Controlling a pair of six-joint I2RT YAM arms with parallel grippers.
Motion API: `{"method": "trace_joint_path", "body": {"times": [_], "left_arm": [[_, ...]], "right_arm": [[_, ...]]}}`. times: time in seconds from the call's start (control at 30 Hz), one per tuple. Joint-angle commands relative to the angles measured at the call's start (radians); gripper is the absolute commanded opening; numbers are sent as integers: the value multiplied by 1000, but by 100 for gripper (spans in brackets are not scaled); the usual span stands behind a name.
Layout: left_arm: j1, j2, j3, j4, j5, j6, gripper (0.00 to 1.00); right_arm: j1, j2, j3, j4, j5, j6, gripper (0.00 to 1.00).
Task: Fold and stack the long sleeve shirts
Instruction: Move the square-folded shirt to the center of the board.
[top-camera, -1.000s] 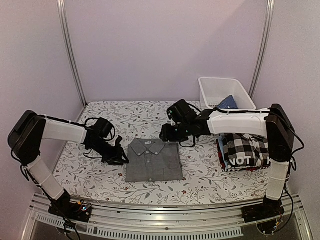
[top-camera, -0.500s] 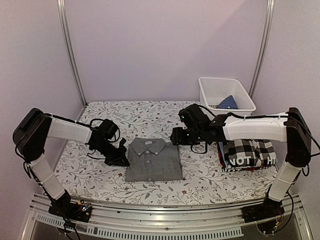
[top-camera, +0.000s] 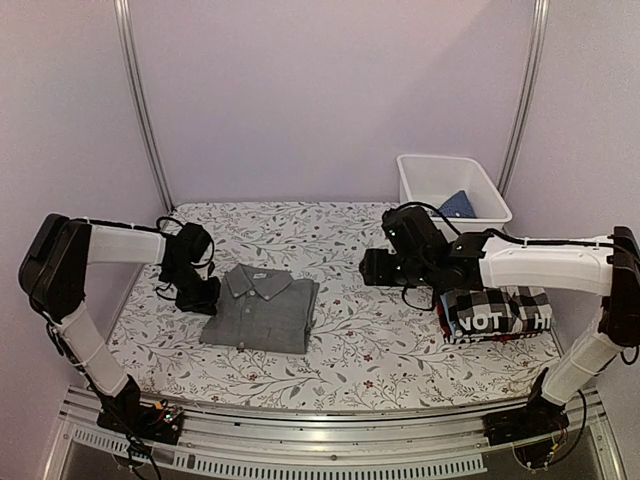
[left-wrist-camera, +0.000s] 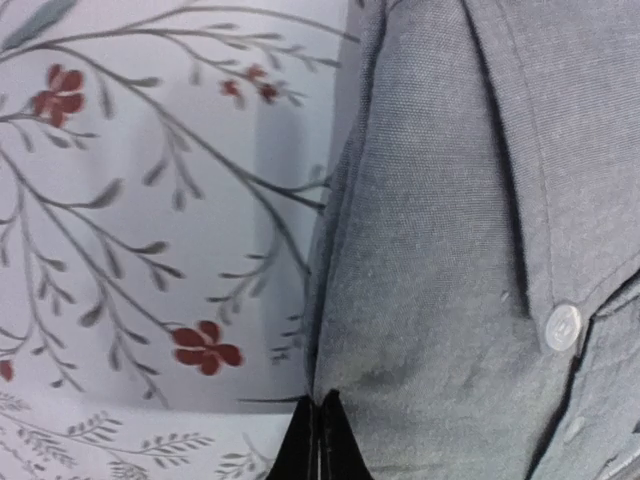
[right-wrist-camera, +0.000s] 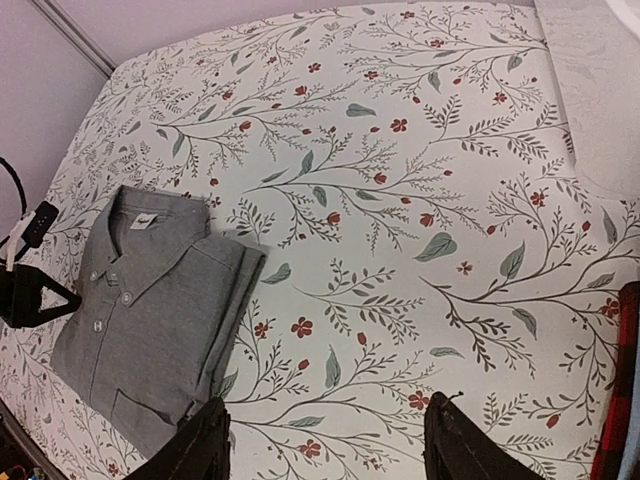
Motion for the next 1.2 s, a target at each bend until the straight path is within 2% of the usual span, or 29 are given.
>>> {"method": "trace_joint_path", "body": {"times": [0.0,0.2,0.6,0.7,0.83,0.97,1.17], "left_arm": [[78,23,51,-132,-239,82,0],[158,81,95,-150,-358,122,0],[235,123,174,-168,-400,139,2],[238,108,195,-187,-417,132,15],[236,55,235,-216,-406,119,42],[222,-21,288,-233,-330,121,54],[149,-130,340,-211,-102,96,71]], "right_arm": [[4,-76,-38,18,73,-16,67],[-7,-168,-106,17,140,-37,79],[-39,-220,-163,13,146,-41,88],[-43,-224,-164,3,148,-42,89],[-49,-234,-160,-13,155,-47,89],[-69,-235,-139,-86,216,-11,90],[-146,-334,-194,-188,274,103,91]]}}
